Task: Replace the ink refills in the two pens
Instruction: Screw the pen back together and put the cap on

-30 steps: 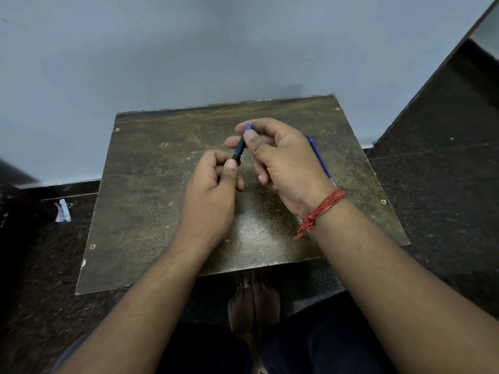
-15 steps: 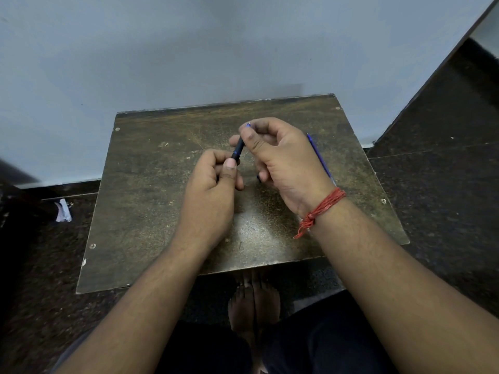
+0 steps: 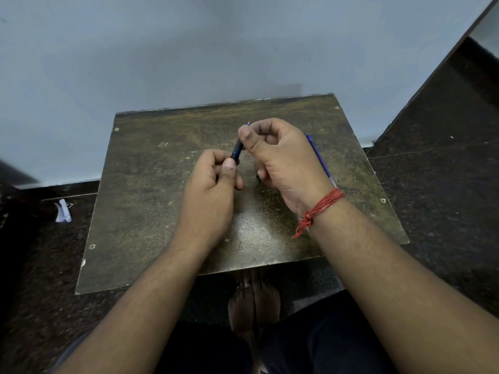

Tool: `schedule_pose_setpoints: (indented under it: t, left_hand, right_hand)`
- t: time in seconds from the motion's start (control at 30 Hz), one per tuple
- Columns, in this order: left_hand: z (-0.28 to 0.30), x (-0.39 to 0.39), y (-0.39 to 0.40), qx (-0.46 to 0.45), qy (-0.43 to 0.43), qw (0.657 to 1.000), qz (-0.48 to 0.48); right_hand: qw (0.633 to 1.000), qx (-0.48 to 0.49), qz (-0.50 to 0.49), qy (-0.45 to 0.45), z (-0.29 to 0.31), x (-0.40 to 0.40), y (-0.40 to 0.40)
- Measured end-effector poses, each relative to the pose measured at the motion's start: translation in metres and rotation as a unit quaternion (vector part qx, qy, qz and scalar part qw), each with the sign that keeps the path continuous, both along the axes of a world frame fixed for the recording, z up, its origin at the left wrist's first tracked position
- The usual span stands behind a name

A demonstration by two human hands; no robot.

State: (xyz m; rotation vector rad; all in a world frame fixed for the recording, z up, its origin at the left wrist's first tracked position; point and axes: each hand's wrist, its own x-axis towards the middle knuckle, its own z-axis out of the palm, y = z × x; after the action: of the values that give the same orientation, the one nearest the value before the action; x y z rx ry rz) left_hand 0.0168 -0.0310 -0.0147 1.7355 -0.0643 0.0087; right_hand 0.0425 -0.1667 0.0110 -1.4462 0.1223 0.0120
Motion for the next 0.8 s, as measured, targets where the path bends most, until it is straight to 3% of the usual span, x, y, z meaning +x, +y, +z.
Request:
schedule_pose_setpoints:
  t: [0.2, 0.5, 0.8]
  left_hand:
    - [0.0015, -0.001, -0.0007, -0.005, 0.0, 1.0, -0.001]
    - [0.0021, -0.0034, -0.0016, 0.032, -0.015, 0.999, -0.009]
    - [-0.0001, -0.0009, -0.0004, 0.005, -0.013, 1.0, -0.004]
  right_hand:
    - [0.999, 0.018, 0.036, -0.012, 0.0017, -0.0007, -0.0014]
    - [1.0, 0.002, 0.015, -0.02, -0.0005, 0.0014, -0.0006]
    - [0.999, 0.007, 0.037, -0.006, 0.0035, -0.0023, -0.0012]
